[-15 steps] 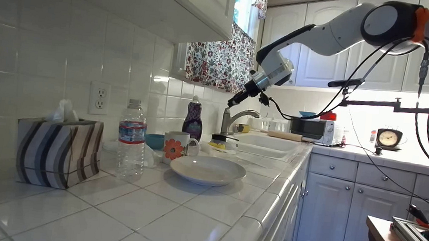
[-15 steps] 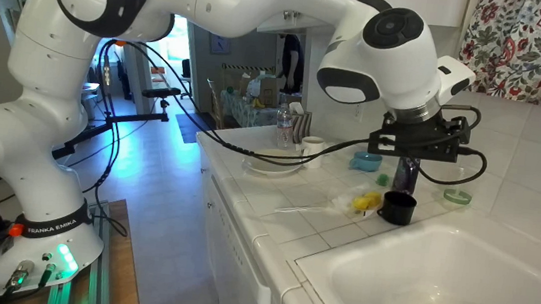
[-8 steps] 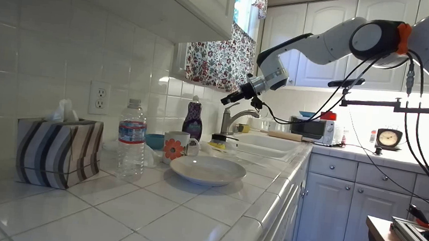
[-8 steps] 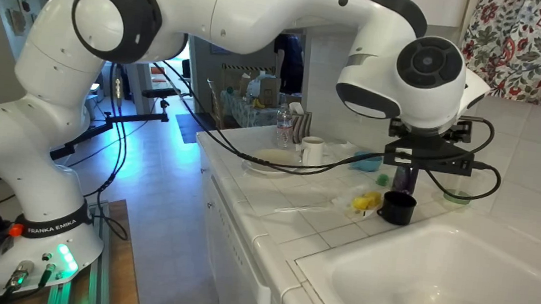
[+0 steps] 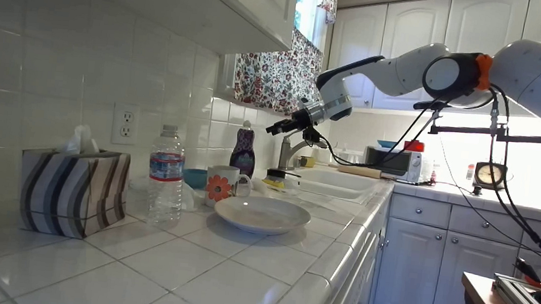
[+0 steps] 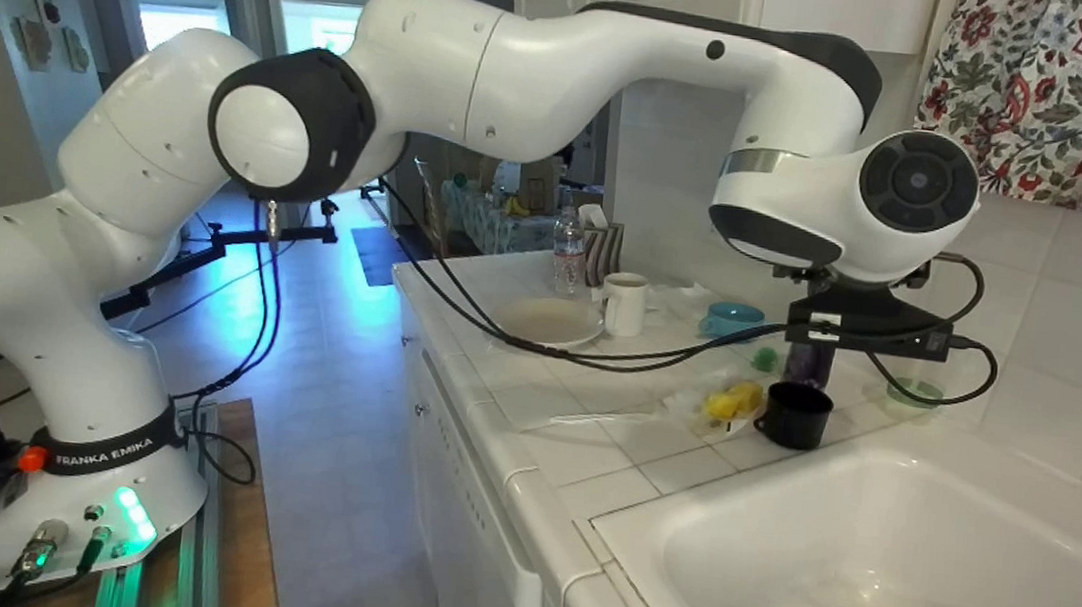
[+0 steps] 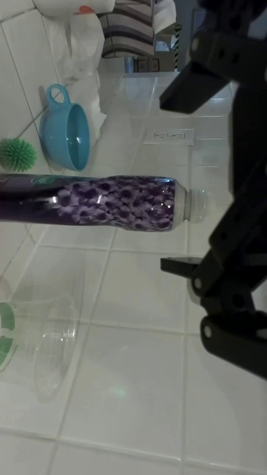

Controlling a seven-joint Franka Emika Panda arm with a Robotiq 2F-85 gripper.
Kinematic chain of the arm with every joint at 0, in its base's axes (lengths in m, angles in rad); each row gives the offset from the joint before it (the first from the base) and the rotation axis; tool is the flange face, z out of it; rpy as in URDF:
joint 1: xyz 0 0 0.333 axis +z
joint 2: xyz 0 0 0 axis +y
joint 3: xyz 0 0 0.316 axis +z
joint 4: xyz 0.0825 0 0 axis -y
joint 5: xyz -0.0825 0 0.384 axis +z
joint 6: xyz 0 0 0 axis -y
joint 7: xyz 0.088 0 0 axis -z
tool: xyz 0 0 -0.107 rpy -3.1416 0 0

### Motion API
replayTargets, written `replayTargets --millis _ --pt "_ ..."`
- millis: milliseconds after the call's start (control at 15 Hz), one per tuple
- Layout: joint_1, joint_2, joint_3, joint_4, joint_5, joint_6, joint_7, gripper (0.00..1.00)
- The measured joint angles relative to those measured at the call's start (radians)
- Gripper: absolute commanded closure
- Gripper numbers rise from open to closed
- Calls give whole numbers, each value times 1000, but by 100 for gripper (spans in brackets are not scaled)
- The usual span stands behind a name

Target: Pour some dishwashing liquid in the sink.

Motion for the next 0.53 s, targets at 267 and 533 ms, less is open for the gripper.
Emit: replayTargets --millis 267,533 --pt "10 74 10 120 -2 -25 25 0" --pt "15 140 29 225 -11 -48 49 0"
